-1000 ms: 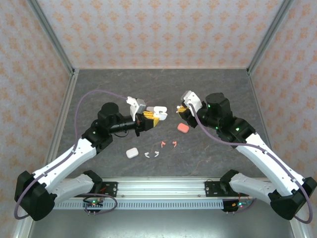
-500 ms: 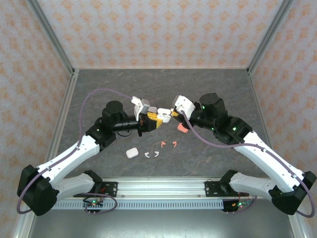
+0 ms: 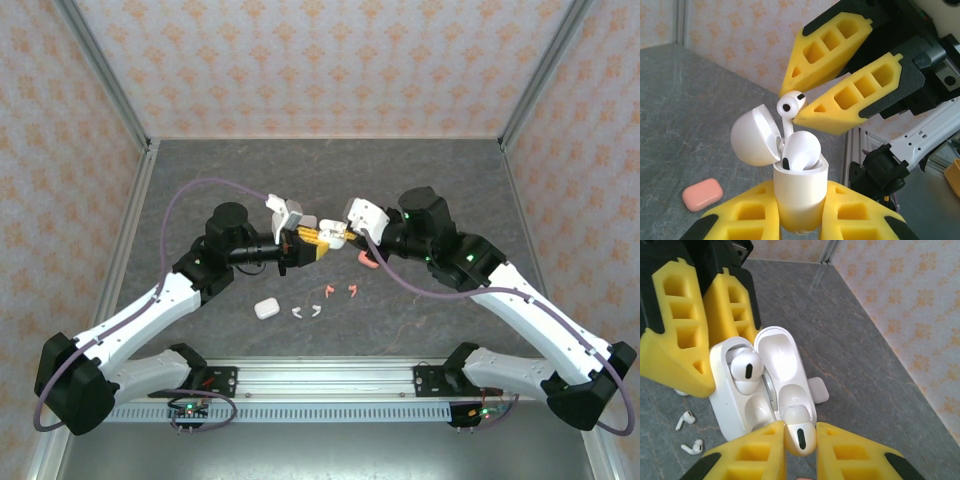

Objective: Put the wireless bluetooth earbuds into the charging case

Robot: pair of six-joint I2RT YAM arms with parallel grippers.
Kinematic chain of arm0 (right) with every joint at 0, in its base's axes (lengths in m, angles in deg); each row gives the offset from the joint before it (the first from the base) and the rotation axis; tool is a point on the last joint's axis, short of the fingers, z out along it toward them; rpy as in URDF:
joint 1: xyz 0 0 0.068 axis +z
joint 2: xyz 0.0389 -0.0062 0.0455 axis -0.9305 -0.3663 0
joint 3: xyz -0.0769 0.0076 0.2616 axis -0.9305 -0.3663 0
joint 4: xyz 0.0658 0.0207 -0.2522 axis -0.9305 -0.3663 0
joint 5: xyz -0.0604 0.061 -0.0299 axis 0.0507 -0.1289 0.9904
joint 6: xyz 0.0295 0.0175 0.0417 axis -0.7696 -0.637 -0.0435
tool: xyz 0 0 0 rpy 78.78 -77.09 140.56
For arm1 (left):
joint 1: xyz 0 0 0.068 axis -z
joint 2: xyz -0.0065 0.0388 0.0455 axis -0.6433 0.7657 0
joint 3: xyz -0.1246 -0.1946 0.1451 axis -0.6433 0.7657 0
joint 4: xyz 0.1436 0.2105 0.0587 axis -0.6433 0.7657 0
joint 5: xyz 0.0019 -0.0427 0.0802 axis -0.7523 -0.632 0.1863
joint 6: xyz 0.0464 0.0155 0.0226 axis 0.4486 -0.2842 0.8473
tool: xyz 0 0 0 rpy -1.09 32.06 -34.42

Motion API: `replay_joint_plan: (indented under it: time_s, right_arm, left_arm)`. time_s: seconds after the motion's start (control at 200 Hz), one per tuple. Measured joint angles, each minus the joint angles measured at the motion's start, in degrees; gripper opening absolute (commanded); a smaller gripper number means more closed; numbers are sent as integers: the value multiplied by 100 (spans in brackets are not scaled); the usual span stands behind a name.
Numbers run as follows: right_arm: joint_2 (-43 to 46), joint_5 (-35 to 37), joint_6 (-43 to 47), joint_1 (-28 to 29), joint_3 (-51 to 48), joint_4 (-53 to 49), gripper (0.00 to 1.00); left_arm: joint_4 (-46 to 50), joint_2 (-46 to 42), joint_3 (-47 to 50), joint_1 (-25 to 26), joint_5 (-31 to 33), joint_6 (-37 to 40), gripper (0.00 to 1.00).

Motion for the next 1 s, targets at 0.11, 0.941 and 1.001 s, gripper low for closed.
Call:
replay_joint_plan:
  time_s: [0.11, 0.941, 1.001]
  right_arm:
    - [0, -129, 39, 0, 0, -44, 19]
    - [-195, -538, 68, -59, 382, -638, 49]
    - [-195, -540, -2, -74, 433, -649, 56]
  left_arm:
    - [2, 0, 0, 0, -33, -2, 0]
    - [37, -4, 2, 76, -173, 44, 0]
    - [37, -13, 2, 87, -179, 79, 0]
